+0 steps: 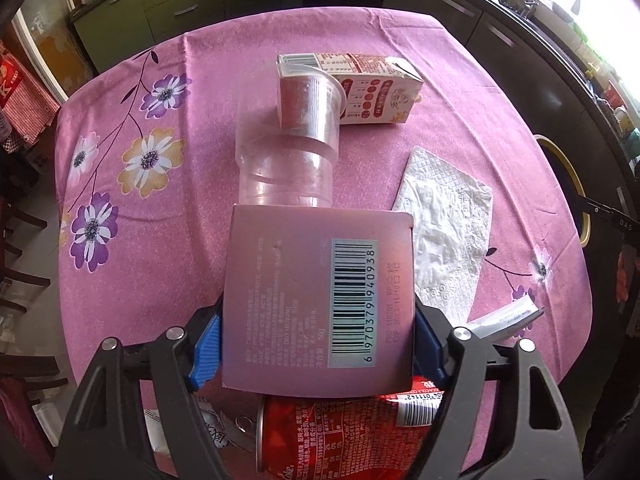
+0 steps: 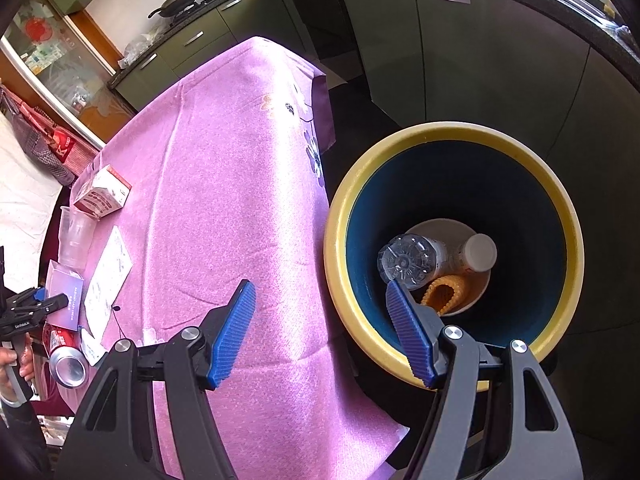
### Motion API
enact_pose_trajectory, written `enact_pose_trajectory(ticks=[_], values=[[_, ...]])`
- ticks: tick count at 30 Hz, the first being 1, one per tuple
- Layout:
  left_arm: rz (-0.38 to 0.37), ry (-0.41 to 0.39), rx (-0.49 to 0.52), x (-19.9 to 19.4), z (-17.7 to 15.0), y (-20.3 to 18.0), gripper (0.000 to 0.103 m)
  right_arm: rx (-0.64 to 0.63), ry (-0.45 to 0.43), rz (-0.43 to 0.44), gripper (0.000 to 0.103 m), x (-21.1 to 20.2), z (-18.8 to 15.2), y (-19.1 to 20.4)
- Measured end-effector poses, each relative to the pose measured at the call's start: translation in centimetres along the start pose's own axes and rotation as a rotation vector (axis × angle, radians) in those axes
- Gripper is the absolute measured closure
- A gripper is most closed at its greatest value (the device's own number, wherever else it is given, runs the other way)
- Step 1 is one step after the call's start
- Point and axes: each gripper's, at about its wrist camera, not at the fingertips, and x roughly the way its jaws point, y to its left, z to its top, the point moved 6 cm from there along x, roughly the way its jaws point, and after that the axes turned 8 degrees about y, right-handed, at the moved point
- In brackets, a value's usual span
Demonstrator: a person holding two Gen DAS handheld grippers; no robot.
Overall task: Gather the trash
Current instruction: 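Grasp the pink barcode box with the left gripper and drop it into the bin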
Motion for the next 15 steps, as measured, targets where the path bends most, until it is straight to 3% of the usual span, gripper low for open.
enact_pose_trajectory(ticks=[10,15], values=[[-0.007,-0.088,0.047,-3.6,0.6,-2.0,0.03,-0.006,-0.006,0.002,0.035,-0.2,0.1,0.3],[-0.036,-0.123,0.15,-5.1,1.6,-6.2,0.03,0.006,-0.029,-0.007,0.035,-1.6,0.0,-0.7]])
